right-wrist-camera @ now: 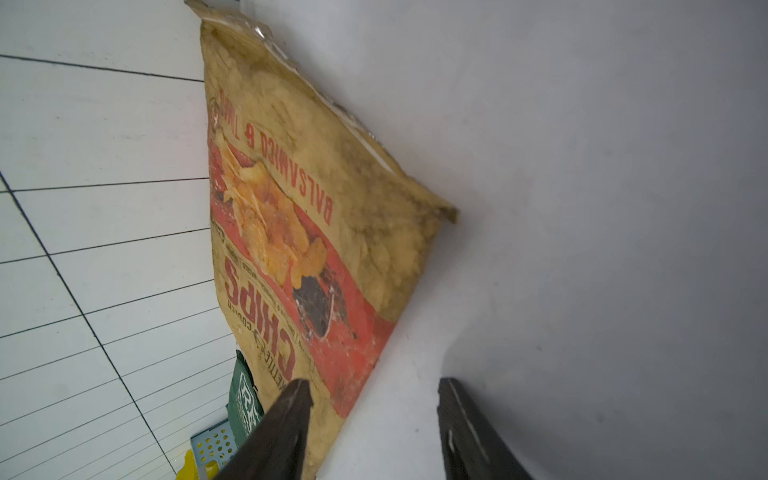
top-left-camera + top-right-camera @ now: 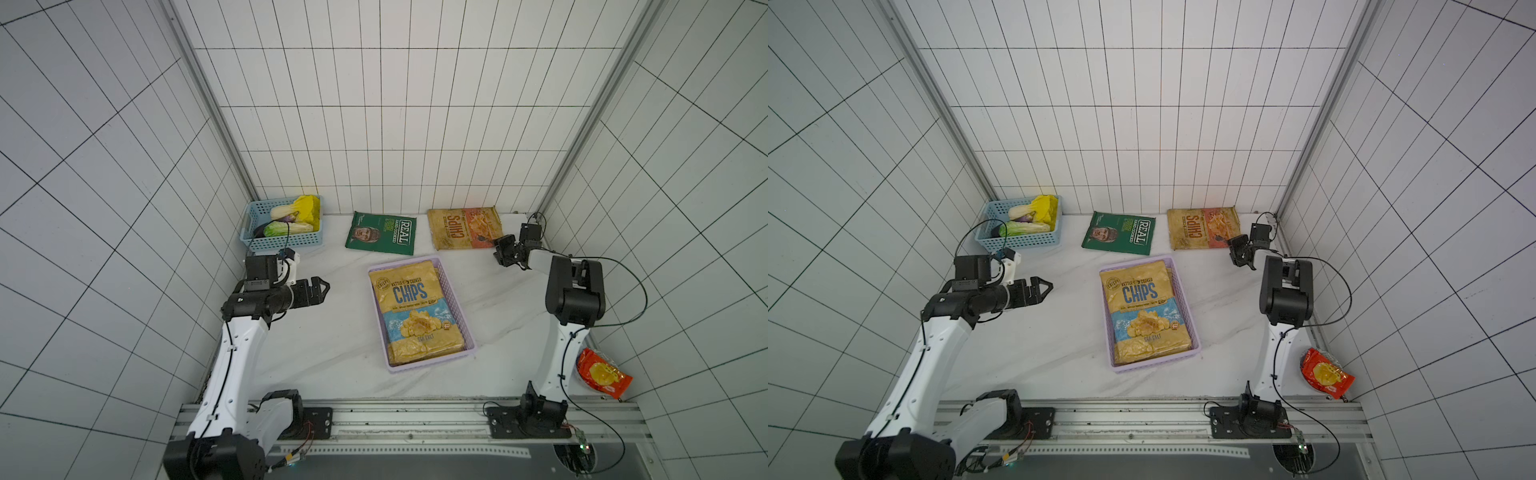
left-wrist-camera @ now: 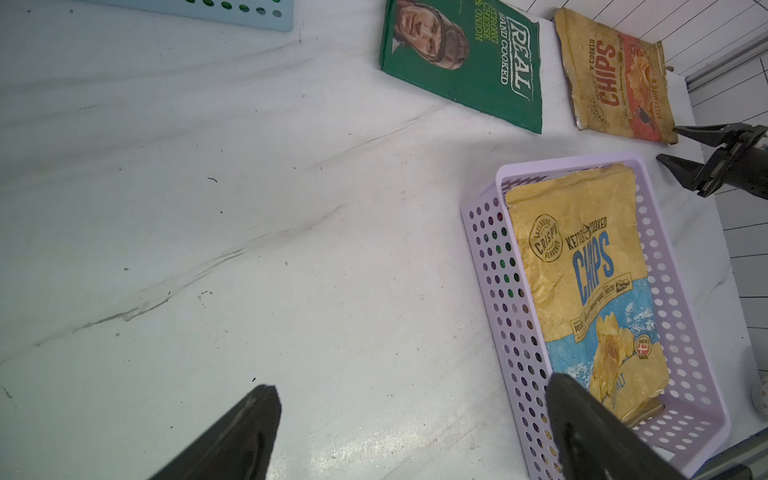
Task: Put the potato chips into the basket
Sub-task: Pick up the potato chip from the center of the board.
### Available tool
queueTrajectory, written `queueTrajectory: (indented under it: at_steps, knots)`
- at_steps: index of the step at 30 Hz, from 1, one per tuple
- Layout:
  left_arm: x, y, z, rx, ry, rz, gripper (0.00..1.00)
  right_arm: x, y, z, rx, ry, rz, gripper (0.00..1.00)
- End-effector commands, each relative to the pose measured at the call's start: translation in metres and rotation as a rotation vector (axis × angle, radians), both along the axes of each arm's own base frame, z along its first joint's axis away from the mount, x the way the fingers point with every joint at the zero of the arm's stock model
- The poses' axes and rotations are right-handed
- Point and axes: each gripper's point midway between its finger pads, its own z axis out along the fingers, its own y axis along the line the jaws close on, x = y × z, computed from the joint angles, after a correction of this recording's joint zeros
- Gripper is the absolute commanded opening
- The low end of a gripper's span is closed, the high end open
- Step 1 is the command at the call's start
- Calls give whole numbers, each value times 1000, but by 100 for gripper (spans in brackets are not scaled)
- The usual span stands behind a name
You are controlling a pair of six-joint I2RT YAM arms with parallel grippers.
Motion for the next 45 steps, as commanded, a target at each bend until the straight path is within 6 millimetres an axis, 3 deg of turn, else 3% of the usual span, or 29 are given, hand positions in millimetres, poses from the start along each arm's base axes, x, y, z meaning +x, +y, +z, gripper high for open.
queueTrajectory:
  at_steps: [1,12,22,27,32,35,40,45]
  knots:
    - [4,1,0,2,-16,-4,98,10,-14,-18,-13,28,-65,53]
    - [5,3,0,10,-18,3,98,31,-11,-48,8,90,-95,53]
    - [5,5,-1,17,-16,10,98,57,23,-32,38,14,-13,51]
    - [5,5,-2,19,-16,12,98,58,30,-21,58,-22,-2,47]
    - [5,5,-2,17,-15,10,98,57,41,-1,102,-104,0,50]
    - [5,5,-3,16,-13,10,98,61,44,1,116,-110,3,50]
    - [5,4,-1,14,-17,7,98,66,43,-3,160,-118,0,33]
    - [5,4,-1,15,-19,8,98,62,33,18,129,-144,0,11]
